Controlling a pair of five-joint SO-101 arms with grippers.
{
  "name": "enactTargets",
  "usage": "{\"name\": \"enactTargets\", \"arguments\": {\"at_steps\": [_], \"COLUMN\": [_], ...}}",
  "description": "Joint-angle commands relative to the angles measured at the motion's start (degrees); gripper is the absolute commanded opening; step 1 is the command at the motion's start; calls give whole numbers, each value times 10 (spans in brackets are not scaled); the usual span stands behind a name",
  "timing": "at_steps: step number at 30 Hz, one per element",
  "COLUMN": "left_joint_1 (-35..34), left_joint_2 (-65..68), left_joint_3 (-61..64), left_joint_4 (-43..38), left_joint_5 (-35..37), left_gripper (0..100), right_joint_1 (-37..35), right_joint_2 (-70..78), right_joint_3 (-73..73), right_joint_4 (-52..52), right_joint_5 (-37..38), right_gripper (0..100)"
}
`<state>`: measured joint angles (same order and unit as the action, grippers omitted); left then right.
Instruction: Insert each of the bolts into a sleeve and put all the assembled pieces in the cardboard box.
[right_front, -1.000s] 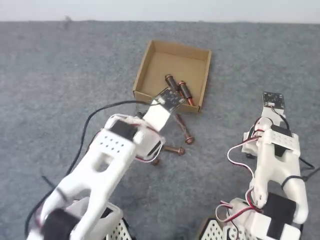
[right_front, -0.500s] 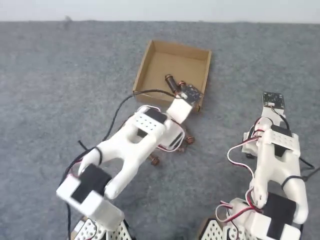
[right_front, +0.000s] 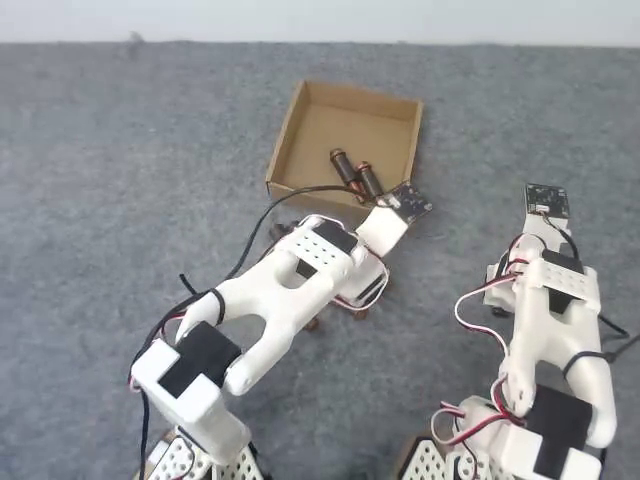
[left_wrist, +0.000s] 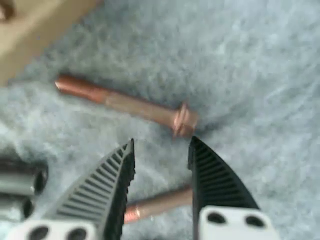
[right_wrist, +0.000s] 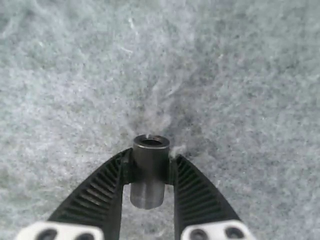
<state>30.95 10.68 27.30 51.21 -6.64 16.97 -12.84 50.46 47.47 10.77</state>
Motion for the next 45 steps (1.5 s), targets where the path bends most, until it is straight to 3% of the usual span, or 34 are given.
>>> {"name": "enactTargets", "arguments": {"at_steps": [1,6,13,17,29,41,45], "left_joint_1": [4,8,4,4,-22,-22,-18], "left_joint_2": [-2,25,147,190,153,156,153], "left_joint_3": [-28,-58,-232,-305,-327,-312,-313], "left_joint_4": [-33,-34,64,72,69,68,85], "left_joint_5": [4,4,7,8,-3,-302,-353], "left_gripper": [166,169,167,167,170,170,170], "right_joint_1": [7,7,7,7,7,5,4], "right_joint_2": [-4,-4,-4,-4,-4,-4,-3], "right_joint_3": [-3,-3,-3,-3,-3,-3,-3], "right_joint_4": [-7,-7,-7,-7,-7,-7,-7], "right_joint_5": [7,7,7,7,26,30,30], "right_gripper": [6,6,6,6,7,7,7]}}
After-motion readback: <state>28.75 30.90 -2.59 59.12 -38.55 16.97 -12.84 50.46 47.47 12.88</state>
